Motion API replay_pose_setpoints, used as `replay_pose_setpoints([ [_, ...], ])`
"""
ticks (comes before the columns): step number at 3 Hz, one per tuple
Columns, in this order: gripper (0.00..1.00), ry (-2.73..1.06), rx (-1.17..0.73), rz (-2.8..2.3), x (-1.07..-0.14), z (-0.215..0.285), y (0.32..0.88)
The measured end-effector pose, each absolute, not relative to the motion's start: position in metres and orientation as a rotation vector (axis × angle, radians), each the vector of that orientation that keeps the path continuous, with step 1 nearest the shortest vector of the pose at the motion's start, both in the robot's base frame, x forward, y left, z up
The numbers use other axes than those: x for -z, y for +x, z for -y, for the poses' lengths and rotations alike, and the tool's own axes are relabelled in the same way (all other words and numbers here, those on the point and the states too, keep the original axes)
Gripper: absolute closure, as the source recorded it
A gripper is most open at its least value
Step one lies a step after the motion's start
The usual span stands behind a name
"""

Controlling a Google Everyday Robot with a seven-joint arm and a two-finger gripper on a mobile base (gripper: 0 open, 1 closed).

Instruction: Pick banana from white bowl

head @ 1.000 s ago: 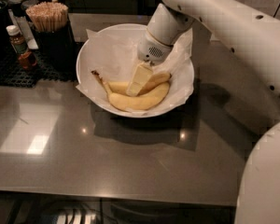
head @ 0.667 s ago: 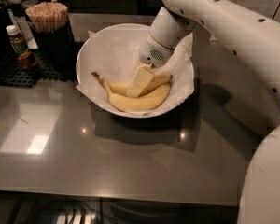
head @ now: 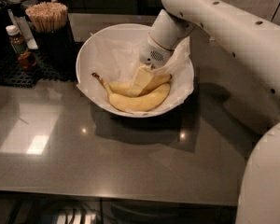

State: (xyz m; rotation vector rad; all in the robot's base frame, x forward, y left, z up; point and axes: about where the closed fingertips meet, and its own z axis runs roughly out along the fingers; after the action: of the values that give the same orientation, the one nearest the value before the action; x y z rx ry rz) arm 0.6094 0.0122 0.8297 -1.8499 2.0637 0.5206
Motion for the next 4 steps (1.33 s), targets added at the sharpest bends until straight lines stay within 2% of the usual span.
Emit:
replay_pose_setpoints([
  [1,0.60,-1.818,-0.478,-2.059,-0.824,-0.008,0.613],
  [2,0.83,-1.768,-0.444,-2.102,-0.815,0.002,0.605],
  [3,1.00,-1.767,-0.444,-2.104,-0.818,0.003,0.604],
  [4,1.00,-1.767,-0.444,-2.104,-0.818,0.003,0.604],
])
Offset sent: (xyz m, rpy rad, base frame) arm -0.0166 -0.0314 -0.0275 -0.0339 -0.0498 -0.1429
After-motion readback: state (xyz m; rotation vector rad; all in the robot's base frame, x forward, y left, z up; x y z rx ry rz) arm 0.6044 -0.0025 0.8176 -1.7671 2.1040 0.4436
